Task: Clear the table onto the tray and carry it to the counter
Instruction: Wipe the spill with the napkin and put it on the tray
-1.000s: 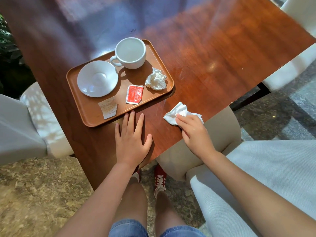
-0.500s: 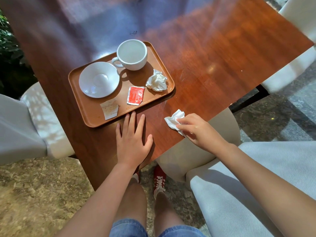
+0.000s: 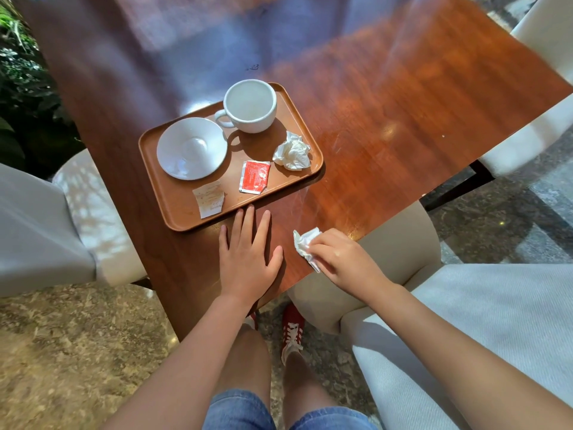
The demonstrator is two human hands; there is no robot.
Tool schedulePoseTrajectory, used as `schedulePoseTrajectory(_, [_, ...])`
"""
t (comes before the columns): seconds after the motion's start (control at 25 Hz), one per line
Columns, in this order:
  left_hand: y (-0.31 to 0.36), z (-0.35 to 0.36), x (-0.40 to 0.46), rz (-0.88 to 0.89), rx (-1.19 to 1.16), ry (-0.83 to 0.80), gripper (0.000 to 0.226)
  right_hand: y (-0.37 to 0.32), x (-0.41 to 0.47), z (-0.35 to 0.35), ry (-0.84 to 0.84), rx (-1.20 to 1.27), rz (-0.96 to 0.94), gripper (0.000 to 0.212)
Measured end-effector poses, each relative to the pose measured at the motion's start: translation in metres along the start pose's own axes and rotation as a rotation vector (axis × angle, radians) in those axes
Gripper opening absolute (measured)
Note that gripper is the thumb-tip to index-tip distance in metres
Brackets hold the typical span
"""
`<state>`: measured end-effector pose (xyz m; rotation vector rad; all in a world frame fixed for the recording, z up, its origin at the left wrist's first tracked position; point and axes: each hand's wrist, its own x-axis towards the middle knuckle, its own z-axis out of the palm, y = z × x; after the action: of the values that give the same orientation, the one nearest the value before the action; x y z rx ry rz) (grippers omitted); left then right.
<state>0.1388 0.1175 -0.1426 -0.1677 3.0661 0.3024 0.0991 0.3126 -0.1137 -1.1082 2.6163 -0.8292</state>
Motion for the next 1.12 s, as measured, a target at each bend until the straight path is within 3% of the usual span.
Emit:
schedulePoseTrajectory(0.16, [-0.007,-0.001,-0.003,0.044,0.006,-0.046,0.065,0.000,0.009,-0.020,0.101,0.055,0.156,0.004])
schedulePoseTrajectory(0.4, [-0.046,-0.001,-0.024,0.075,-0.028,-0.079,0.067,-0.014,0.083,-0.046,0.289,-0.006,0.140,0.018])
schedulePoseTrajectory(0.68, [-0.064,-0.005,-0.035,0.070,-0.059,-0.065,0.070,-0.015,0.164,-0.025,0.259,-0.103,0.108,0.010])
schedulePoseTrajectory(0.96, [-0.065,-0.006,-0.035,0.074,-0.059,-0.058,0.070,-0.012,0.182,-0.003,0.273,-0.237,-0.022,0.007])
schedulePoseTrajectory(1.12, [-0.064,-0.007,-0.034,0.071,-0.047,-0.076,0.071,-0.007,0.178,0.003,0.140,-0.369,-0.065,0.008])
